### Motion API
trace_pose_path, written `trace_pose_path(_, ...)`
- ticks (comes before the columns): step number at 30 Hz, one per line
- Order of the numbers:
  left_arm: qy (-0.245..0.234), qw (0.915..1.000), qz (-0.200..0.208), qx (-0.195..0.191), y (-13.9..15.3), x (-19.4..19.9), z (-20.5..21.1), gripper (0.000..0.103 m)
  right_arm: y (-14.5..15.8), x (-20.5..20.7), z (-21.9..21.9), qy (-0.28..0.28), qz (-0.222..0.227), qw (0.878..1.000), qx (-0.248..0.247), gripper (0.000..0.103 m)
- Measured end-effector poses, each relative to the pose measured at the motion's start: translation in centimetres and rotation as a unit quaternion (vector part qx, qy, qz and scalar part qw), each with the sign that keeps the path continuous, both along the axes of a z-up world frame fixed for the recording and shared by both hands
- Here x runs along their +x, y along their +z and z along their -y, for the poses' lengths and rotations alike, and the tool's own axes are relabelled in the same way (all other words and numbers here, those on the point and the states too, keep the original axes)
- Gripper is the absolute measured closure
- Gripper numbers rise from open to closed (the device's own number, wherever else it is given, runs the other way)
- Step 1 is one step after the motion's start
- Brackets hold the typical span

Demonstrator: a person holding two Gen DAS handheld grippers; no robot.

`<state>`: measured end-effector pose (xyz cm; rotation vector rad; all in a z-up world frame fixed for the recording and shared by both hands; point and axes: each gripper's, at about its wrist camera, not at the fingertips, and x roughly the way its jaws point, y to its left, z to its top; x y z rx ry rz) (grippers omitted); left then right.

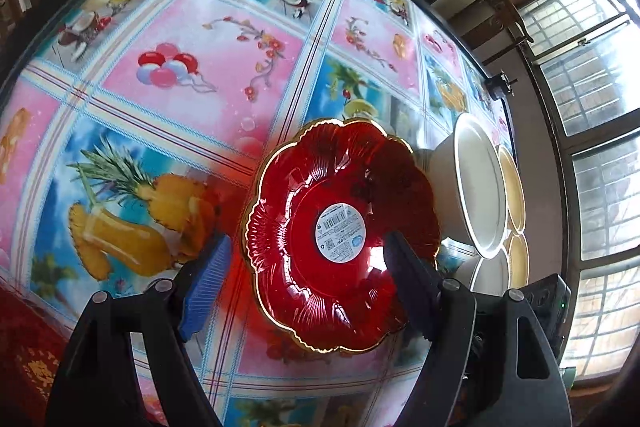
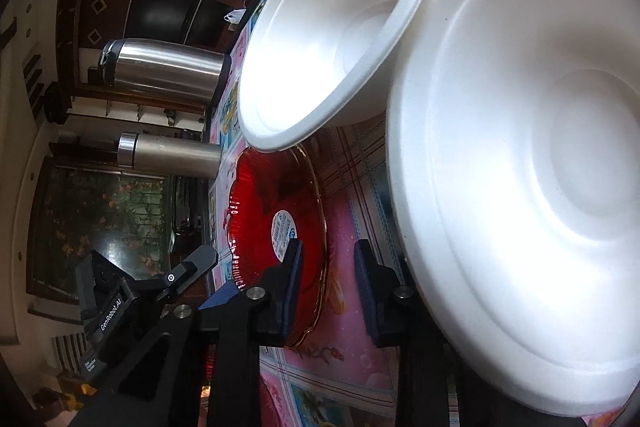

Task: Organize plates and bowls
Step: 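Close the left gripper on the red plate rim while the right gripper also clamps it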

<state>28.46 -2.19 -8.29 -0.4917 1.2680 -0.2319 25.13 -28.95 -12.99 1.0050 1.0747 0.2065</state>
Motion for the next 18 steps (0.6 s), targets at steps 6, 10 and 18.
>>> trace_pose_path(6,0.006,0.9999,0.006,-0.006,-0.4,-0.1,0.5,0.026,-0.3,0.1,0.1,-0.013,0.002,1.000,0.008,0.091)
trace_pose_path(10,0.024,0.9997,0.005,0.000,-0.9,-0.4,0.0,0.059,-0.2,-0.1,0.2,-0.023,0.013,1.000,0.003,0.095)
trace_pose_path(18,0.046,0.9989,-0.012,0.004,-2.2,-1.2,-0.5,0.089,-0.2,-0.1,-0.1,-0.031,0.024,0.999,-0.007,0.095)
